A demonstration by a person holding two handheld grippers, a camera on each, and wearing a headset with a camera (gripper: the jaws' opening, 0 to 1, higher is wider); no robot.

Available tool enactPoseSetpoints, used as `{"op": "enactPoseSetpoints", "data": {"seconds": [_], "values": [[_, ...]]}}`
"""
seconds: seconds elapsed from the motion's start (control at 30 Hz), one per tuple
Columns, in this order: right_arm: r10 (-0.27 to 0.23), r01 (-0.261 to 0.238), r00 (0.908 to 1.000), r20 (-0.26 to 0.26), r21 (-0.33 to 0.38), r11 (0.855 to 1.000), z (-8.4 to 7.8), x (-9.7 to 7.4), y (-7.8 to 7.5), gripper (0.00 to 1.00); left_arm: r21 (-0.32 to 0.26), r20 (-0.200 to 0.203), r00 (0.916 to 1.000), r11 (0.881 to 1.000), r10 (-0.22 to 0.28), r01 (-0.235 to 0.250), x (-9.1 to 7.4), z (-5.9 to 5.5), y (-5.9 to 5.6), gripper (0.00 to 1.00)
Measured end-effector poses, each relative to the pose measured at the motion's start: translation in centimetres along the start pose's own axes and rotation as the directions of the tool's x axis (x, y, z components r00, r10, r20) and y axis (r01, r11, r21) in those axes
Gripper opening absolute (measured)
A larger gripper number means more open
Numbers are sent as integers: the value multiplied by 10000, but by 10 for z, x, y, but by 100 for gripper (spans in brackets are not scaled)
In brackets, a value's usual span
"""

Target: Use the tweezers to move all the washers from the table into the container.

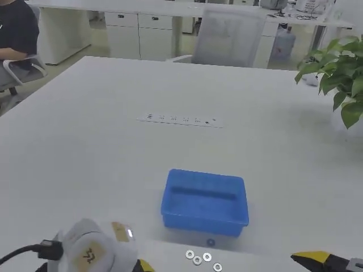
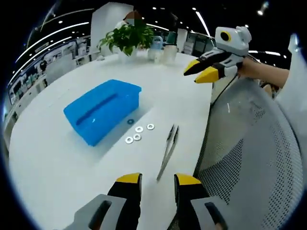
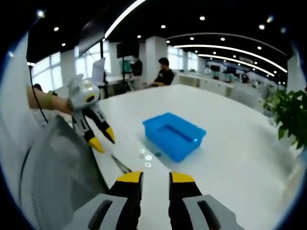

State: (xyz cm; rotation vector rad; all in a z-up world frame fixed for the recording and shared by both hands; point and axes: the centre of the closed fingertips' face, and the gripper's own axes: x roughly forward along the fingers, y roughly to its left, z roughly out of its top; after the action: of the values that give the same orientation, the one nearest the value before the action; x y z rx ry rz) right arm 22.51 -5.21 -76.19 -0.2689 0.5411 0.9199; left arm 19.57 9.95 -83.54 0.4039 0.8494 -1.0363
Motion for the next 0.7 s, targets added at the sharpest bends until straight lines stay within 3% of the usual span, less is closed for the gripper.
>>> {"op": "enactPoseSetpoints", "data": {"seconds": [0.07,0.2,0.37,0.53,0.7], "values": [[137,-140,9998,-148,-202,9997,-1,3,3,18,719,-374,9993,9974,-27,53,4,-3,1,22],[369,-392,9985,-398,-577,9976,-3,7,10,17,1087,-758,9969,9936,-227,309,10,-5,-5,21],[580,-642,9960,-673,-937,9935,-6,11,16,16,1940,-1336,9909,9800,-186,446,14,-12,-7,18],[770,-912,9916,-1036,-1392,9861,-11,17,23,14,2253,-1433,9896,9733,-107,432,18,-14,-7,16],[1015,-1220,9870,-1245,-1701,9778,-12,23,29,12,2633,-1403,9901,9636,-92,463,24,-8,-5,7]]}}
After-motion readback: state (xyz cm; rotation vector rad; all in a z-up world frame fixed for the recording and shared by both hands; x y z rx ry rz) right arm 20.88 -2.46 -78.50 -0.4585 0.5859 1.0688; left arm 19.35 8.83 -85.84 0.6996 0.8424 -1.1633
